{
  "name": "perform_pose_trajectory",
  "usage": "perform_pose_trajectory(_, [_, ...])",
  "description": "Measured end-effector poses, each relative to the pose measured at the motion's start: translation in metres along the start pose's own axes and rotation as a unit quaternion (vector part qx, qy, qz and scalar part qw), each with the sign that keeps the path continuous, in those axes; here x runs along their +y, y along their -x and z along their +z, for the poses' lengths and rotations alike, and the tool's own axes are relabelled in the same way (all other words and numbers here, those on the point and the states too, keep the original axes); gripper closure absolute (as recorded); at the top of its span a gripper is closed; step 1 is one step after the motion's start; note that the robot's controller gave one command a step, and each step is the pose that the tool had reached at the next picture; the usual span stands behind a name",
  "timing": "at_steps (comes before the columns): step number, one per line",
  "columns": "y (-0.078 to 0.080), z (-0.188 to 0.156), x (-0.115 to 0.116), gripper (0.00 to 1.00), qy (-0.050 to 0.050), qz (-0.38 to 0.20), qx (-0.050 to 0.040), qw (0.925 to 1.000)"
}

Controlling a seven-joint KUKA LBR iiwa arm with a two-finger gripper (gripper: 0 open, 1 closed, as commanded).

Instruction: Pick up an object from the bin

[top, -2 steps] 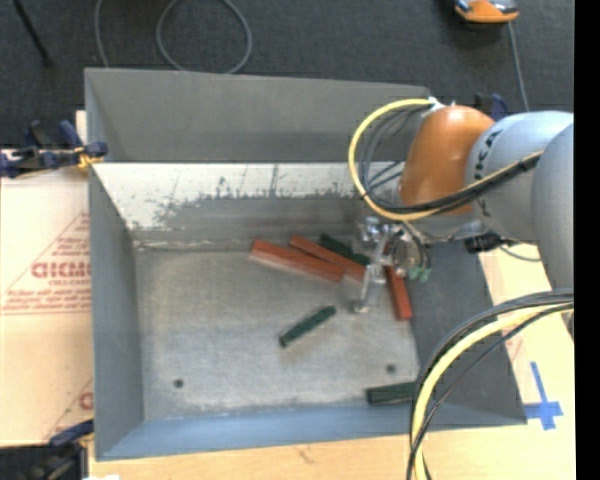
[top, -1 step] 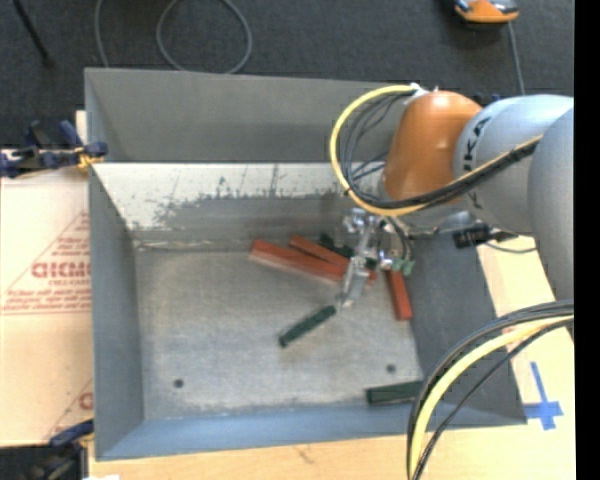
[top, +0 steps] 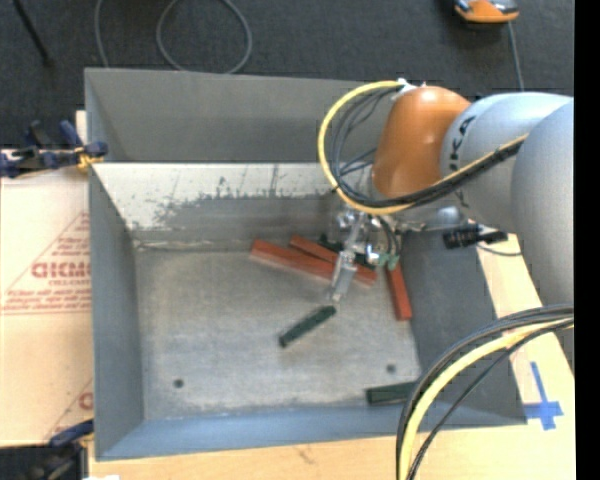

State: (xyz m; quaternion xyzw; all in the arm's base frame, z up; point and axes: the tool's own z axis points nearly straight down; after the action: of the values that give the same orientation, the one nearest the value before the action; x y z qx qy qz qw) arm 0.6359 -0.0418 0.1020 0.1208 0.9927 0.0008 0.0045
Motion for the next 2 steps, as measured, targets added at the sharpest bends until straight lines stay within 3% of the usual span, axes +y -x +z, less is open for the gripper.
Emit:
perform_pose_trajectory(1, [0.0089,0.0304,0.0009,0.00,-0.001,0.131,0.0010,0.9914])
perform_pose_trajectory(2, [0.0098,0.0295,0.0002,0.00,-0.002,0.128,0.0014,0.9918])
